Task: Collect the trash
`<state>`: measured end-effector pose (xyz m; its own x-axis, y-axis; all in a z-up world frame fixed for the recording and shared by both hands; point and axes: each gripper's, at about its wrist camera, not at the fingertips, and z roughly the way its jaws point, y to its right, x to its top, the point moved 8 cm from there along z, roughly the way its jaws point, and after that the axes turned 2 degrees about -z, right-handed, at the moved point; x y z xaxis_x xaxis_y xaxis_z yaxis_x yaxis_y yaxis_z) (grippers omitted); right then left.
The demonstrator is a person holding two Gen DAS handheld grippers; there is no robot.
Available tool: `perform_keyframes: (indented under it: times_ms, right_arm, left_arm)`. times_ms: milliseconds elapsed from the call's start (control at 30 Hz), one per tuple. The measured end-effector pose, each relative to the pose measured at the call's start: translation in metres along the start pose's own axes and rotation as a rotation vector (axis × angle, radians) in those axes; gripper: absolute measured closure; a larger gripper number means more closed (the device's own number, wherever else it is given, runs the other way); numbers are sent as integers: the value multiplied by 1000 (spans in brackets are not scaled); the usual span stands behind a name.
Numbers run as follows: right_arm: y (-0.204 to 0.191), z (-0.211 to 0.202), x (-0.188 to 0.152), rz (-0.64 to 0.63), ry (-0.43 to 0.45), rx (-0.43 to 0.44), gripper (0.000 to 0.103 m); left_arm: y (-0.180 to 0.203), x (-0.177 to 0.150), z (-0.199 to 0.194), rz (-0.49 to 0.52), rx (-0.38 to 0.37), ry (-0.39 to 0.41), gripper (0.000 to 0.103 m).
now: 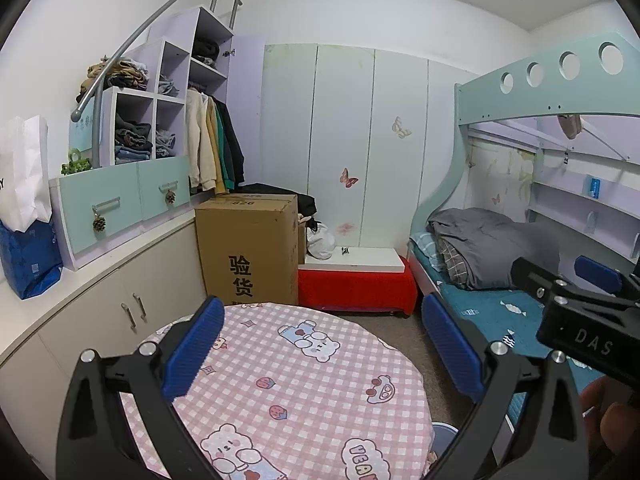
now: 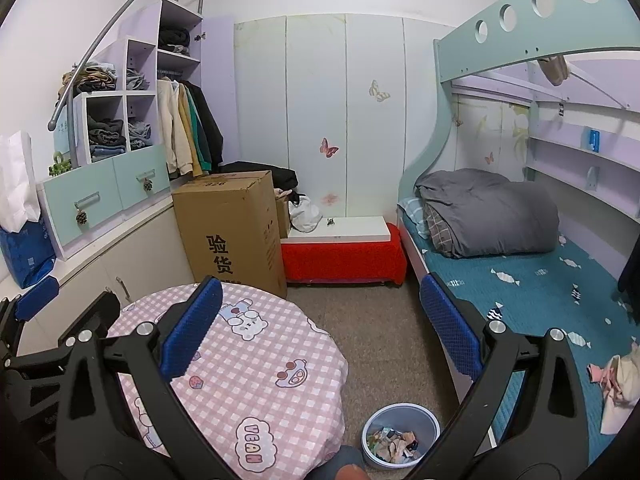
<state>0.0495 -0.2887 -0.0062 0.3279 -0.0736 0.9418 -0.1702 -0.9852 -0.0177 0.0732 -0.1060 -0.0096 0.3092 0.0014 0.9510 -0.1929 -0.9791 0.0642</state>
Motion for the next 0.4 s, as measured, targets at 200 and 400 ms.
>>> perform_keyframes:
  times_ms: [200,400]
  right_arm:
    - [-2,1,-1,0,-4,6,6]
    - [-6,4,-1,-3,-10,15,6]
  left_arm:
    - [0,1,1,0,15,-1,6]
    - [-3,1,2,-6,32,-4,6]
